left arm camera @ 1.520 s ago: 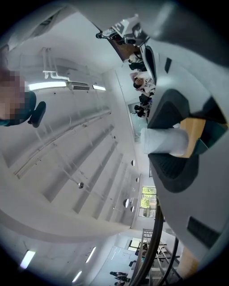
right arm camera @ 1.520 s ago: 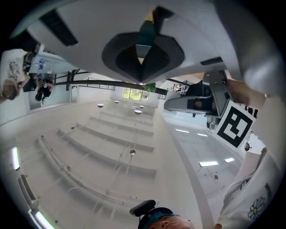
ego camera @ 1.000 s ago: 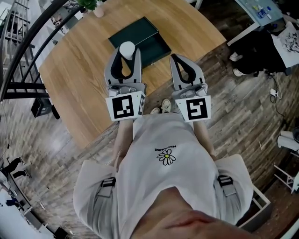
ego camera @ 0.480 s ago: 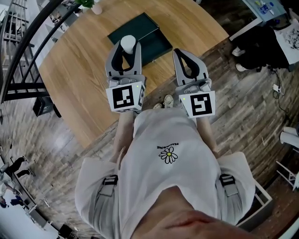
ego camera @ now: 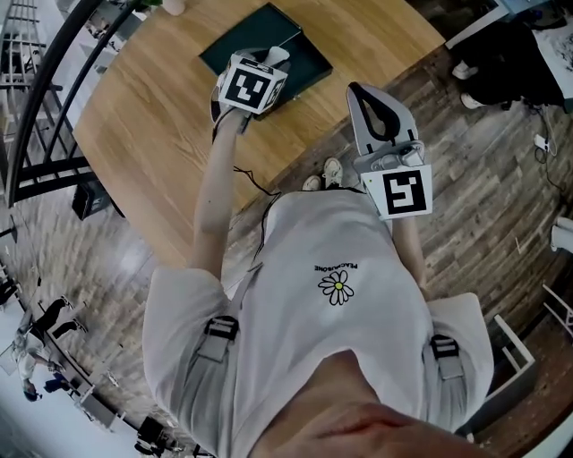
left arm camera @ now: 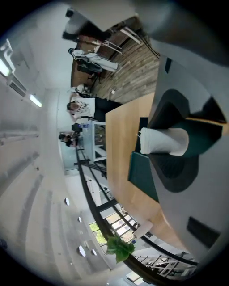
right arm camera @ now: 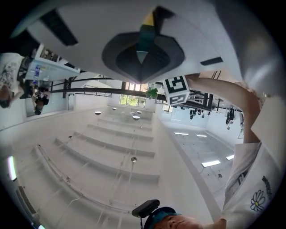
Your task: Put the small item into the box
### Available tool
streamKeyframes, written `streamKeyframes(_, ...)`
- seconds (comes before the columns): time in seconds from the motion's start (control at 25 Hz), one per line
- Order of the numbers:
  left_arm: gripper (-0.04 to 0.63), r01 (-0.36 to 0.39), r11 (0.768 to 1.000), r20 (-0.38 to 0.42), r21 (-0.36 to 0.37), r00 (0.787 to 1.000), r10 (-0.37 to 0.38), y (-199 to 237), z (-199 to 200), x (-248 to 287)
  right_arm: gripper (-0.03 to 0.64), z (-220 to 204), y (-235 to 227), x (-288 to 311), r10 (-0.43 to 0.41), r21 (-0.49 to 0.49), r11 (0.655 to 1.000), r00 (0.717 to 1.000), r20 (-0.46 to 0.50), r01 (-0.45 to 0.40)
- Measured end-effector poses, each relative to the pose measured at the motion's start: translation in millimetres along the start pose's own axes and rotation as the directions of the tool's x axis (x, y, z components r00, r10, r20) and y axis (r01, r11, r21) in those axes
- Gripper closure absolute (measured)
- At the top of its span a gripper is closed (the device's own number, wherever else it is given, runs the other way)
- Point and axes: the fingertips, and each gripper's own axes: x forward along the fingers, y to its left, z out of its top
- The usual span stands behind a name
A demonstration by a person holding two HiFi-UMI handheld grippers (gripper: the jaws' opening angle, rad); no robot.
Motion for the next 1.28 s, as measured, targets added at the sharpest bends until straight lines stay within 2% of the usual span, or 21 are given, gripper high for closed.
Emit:
streamKeyframes(0.12,0.414,0.059,0.998,-0.16,0.029,0.986,-0.053,1.0,-31.5,32.3,0.611,-5.4,-1.6,-5.4,-0.022,-0.001,1.0,0.999,-0.03,0.022)
streamKeyframes(0.28,0.414,0.125,0.991,-0.28,0.051,0.954,-0.106,1.8,-54.7,60.2,0.611,-14.3,-5.8,-9.2,-0.046,-0.044,0.998,0.996,-0.076,0.043)
streamKeyframes(0.52,0.414,0.188,0.982,-0.382,-0.001,0.908,-0.174,-1.6,-77.7,88.1,0.611,-25.3,-5.7,-16.5,-0.059,-0.087,0.995,0.989,-0.137,0.047)
streamKeyframes(0.8,0.414,0.253,0.966,-0.492,0.053,0.848,-0.195,-8.3,-106.4,101.2,0.611,-37.9,-7.6,-27.8,-0.066,-0.101,0.994,0.978,-0.197,0.047)
streamKeyframes(0.92,0.413,0.26,0.962,-0.506,0.08,0.842,-0.186,-9.2,-108.2,103.2,0.611,-40.8,-7.4,-30.0,-0.074,-0.115,0.992,0.974,-0.216,0.05)
streamKeyframes(1.12,0.408,0.254,0.964,-0.501,0.081,0.846,-0.181,-9.6,-106.9,105.6,0.611,-43.9,-4.4,-31.4,-0.069,-0.119,0.992,0.971,-0.231,0.042)
streamKeyframes(1.28,0.354,0.238,0.969,-0.492,0.061,0.852,-0.179,-13.6,-107.2,107.8,0.611,-46.2,-6.7,-34.0,-0.071,-0.136,0.99,0.968,-0.242,0.039)
